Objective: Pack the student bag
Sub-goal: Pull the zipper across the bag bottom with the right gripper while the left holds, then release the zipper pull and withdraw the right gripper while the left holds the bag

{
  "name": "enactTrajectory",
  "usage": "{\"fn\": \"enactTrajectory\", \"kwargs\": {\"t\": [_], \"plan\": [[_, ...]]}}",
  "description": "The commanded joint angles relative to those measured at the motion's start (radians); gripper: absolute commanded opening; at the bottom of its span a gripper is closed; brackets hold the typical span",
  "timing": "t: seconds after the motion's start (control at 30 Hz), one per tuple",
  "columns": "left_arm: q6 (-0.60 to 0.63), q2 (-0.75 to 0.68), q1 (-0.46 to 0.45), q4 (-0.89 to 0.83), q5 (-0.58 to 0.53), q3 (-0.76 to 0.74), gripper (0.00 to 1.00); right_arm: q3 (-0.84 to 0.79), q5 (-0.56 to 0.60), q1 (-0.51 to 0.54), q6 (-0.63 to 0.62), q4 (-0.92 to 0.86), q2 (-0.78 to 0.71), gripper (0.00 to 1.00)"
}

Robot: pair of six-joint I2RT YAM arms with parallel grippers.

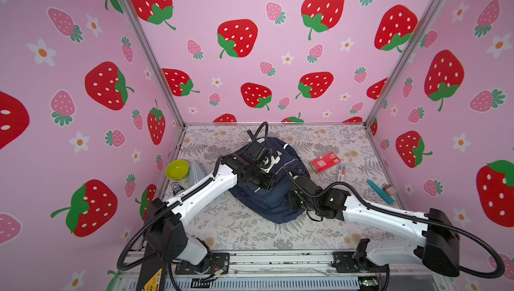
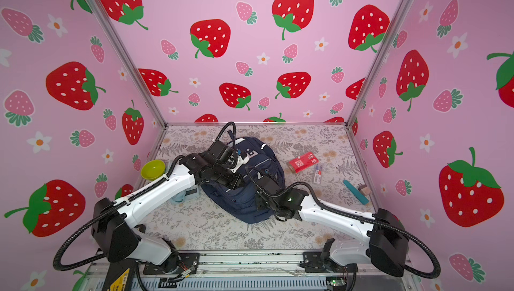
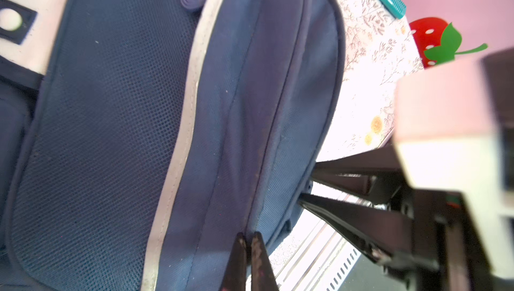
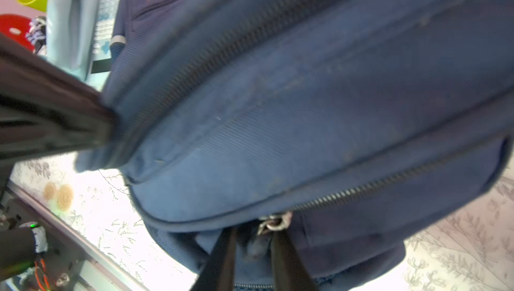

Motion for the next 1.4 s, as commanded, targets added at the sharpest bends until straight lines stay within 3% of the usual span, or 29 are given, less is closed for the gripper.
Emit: {"fn": "enactTrajectory", "kwargs": {"t": [0.0, 0.2, 0.4, 0.53, 0.77, 1.03, 1.17, 1.2, 1.3, 1.37], "plan": [[-0.014, -0.021, 0.009, 0.079, 0.061, 0.008, 0.00, 0.015, 0.033, 0.005, 0.005, -0.077, 0.011, 0.14], [-0.015, -0.010, 0.014, 0.086, 0.060, 0.001, 0.00, 0.043, 0.069, 0.006, 0.004, -0.162, -0.025, 0.00], [-0.031, -0.005, 0.022, 0.100, 0.056, 0.000, 0.00, 0.068, 0.015, 0.022, -0.020, -0.201, -0.068, 0.00], [-0.093, 0.001, 0.043, 0.145, 0.070, -0.008, 0.00, 0.097, -0.065, 0.095, -0.067, -0.173, -0.020, 0.00], [-0.389, -0.005, 0.136, 0.470, 0.342, -0.067, 0.00, 0.166, -0.099, 0.207, -0.107, -0.139, 0.148, 0.00], [-0.582, 0.045, 0.109, 0.712, 0.450, -0.080, 0.00, 0.231, -0.131, 0.217, -0.112, 0.032, 0.322, 0.00], [-0.573, 0.047, 0.101, 0.716, 0.453, -0.108, 0.00, 0.260, -0.085, 0.217, -0.088, 0.093, 0.385, 0.00], [-0.554, 0.043, 0.103, 0.698, 0.448, -0.117, 0.00, 0.257, -0.057, 0.217, -0.079, 0.096, 0.375, 0.03], [-0.467, 0.037, 0.112, 0.615, 0.431, -0.145, 0.00, 0.204, 0.042, 0.209, -0.054, 0.092, 0.287, 0.39], [-0.438, 0.043, 0.118, 0.596, 0.449, -0.168, 0.00, 0.144, 0.090, 0.185, -0.030, 0.083, 0.188, 0.55]]}}
